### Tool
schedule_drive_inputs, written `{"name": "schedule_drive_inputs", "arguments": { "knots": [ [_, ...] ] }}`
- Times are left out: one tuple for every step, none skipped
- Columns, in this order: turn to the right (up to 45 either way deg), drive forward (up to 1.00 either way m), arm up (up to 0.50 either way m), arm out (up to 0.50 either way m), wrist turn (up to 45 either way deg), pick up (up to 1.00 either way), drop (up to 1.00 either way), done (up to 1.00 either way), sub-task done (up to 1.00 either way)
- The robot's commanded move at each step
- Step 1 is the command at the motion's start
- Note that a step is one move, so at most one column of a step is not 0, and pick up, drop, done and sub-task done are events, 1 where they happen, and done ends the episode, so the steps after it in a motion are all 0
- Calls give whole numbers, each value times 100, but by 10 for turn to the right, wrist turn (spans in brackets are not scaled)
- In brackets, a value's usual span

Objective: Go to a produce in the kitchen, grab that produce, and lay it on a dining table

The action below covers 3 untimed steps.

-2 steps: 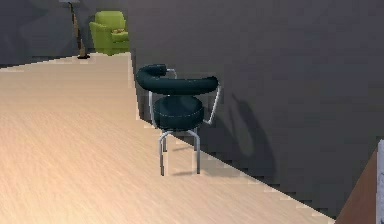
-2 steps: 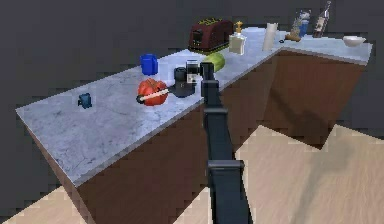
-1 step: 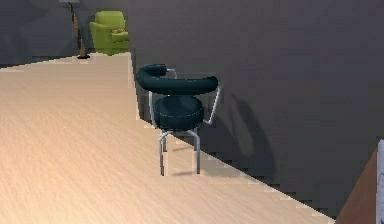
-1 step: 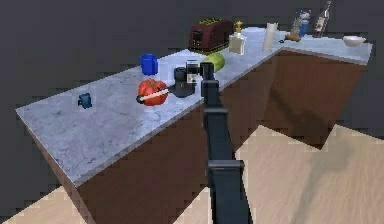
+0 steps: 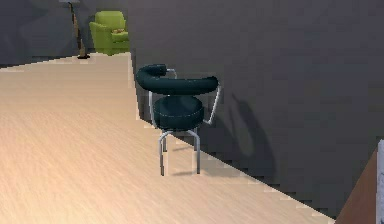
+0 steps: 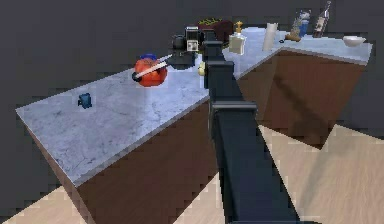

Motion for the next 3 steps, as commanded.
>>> {"name": "schedule_drive_inputs", "arguments": {
  "knots": [
    [0,0,0,0,-450,0,0,0,0],
    [0,0,0,0,-390,0,0,0,0],
    [0,0,0,-48,0,0,0,0,0]
  ]
}}
